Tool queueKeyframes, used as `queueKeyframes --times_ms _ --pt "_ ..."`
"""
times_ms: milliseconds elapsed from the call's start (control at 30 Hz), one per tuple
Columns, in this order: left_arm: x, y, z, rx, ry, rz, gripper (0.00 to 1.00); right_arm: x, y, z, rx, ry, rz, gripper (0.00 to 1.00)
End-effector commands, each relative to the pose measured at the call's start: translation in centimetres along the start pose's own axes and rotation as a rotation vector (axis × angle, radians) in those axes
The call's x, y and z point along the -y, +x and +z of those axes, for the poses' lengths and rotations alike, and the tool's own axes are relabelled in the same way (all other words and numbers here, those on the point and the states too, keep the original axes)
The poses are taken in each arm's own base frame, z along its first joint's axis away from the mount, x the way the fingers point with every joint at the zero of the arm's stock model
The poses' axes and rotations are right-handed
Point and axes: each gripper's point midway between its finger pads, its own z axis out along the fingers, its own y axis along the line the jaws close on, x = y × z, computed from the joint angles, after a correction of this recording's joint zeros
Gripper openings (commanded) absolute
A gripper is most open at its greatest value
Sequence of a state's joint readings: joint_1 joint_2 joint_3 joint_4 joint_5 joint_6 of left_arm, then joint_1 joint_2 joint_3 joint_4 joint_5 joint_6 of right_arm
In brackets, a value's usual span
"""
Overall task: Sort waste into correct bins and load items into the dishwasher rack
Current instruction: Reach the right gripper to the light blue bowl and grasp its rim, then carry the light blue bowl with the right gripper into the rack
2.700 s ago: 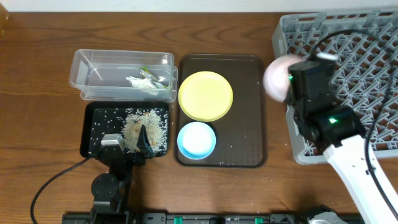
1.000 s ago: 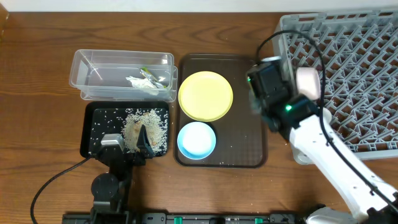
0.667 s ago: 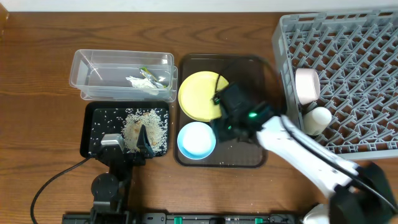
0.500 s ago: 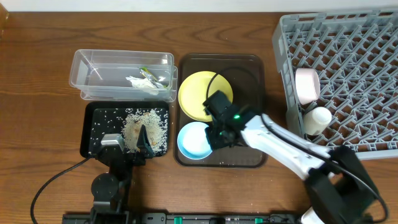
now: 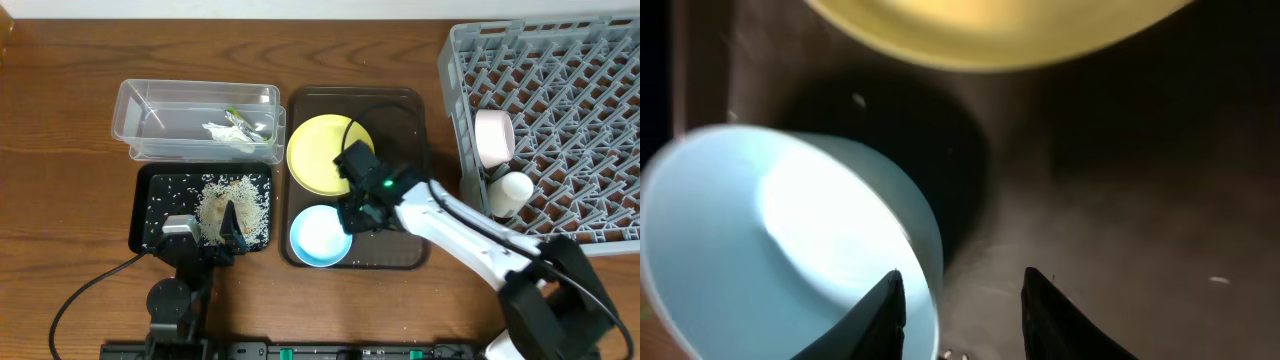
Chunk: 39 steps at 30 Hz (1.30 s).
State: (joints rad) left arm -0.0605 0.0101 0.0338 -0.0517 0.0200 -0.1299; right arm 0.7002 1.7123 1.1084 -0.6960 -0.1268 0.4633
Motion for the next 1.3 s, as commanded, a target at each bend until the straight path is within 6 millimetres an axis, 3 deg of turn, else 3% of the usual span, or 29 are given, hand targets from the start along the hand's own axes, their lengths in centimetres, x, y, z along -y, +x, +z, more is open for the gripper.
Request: queueKeyframes --times_ms 0,267,367,500,633,700,800,933,1000,1100,1267 --pt "-0.5 1.6 0.2 -0.038 -0.018 0.011 0.95 0.2 0.2 0.0 0.003 0.014 0.001 0.38" --pt "-0.5 1.6 0.2 -0.038 -0.018 0.01 0.95 -0.4 2.0 2.3 -0.072 0.044 -0.003 0.25" --pt "-0.5 1.6 0.2 -0.038 -0.018 0.01 0.95 0.4 1.8 2.1 -0.062 0.074 0.014 0.08" --pt "-0.5 1.6 0.2 -0.038 -0.018 0.011 0.95 2.4 -0.1 0.3 0.011 0.135 0.054 0.01" --pt "-0.5 1.6 0.2 -0.038 -0.018 0.01 0.95 6.7 -3.7 -4.7 0.206 0.296 0.108 0.01" --pt "-0.5 1.6 0.2 -0.038 -0.018 0.011 0.95 9.1 -5.6 -8.9 0.344 0.417 0.11 0.01" --pt "-0.5 1.6 0.2 -0.038 -0.018 0.01 0.95 13.2 -7.6 -17.2 0.603 0.677 0.16 0.01" --pt "-0.5 1.6 0.2 -0.038 -0.018 0.01 0.95 17.5 -6.8 -27.8 0.882 1.022 0.303 0.01" --pt "-0.5 1.6 0.2 -0.038 -0.018 0.011 0.95 19.3 -5.9 -31.2 0.923 1.168 0.35 0.01" --pt "-0.5 1.6 0.2 -0.038 -0.018 0.011 0.95 22.1 -5.1 -33.1 0.89 1.296 0.403 0.01" --pt "-0.5 1.6 0.2 -0.038 -0.018 0.01 0.95 28.0 -3.7 -32.8 0.766 1.412 0.529 0.01"
